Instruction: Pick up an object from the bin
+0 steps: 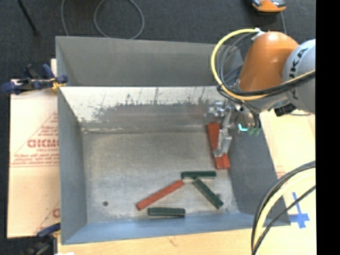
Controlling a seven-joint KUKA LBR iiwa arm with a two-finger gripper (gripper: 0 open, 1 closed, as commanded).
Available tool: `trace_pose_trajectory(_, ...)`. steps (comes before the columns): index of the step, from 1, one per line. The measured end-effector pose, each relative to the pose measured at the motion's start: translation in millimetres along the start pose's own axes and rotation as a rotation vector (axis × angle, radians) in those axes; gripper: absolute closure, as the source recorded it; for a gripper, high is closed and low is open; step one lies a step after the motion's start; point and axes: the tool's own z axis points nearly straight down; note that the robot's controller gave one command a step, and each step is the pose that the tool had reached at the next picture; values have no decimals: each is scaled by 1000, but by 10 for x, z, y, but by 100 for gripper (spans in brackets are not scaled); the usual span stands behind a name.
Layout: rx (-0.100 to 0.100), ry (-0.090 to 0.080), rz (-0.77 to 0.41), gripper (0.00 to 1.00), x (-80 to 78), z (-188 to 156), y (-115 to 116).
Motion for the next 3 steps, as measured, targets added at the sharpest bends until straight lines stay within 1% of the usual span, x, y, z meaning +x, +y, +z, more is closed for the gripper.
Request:
trace_pose_trajectory(1,-1,-2,-278,0,305,979,762)
trace_pose_trajectory(2,-4,-6,-307,0,698,645,1310)
trace_pose_trajectory(3,-1,-3,-378,0,746,656,1552)
